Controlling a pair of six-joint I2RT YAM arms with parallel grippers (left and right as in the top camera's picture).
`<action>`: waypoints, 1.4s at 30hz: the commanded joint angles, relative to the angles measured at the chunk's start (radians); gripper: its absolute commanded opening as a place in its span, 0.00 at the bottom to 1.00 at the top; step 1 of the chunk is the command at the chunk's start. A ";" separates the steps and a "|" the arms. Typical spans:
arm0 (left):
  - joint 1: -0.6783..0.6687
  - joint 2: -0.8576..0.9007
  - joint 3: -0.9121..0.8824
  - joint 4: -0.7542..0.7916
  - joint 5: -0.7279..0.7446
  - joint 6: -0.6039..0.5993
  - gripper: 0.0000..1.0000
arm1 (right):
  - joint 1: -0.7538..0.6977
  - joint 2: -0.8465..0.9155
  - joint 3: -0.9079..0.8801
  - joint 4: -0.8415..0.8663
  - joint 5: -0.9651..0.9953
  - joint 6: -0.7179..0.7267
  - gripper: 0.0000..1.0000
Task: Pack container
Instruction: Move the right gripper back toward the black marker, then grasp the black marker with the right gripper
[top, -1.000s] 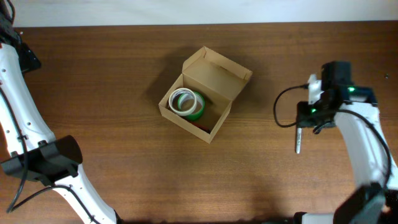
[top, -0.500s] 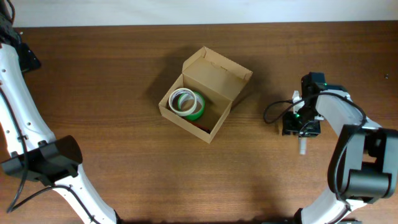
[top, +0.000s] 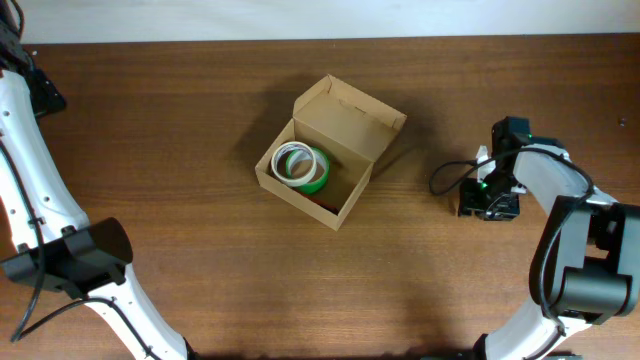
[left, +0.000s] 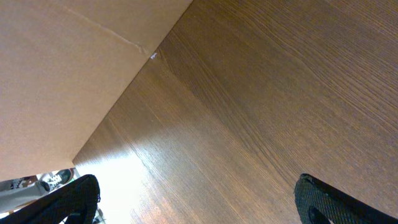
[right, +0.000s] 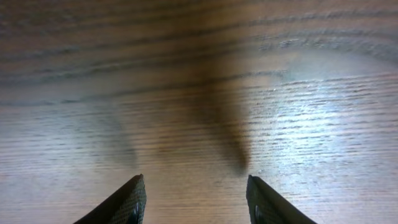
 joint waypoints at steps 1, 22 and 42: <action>0.003 -0.004 0.006 0.000 0.001 0.012 1.00 | -0.008 0.000 0.076 -0.010 -0.021 0.010 0.54; 0.003 -0.004 0.006 0.000 0.001 0.012 1.00 | -0.254 -0.207 0.275 -0.260 0.068 0.271 0.50; 0.003 -0.004 0.006 0.000 0.001 0.012 1.00 | -0.531 -0.345 -0.178 -0.176 0.031 0.468 0.54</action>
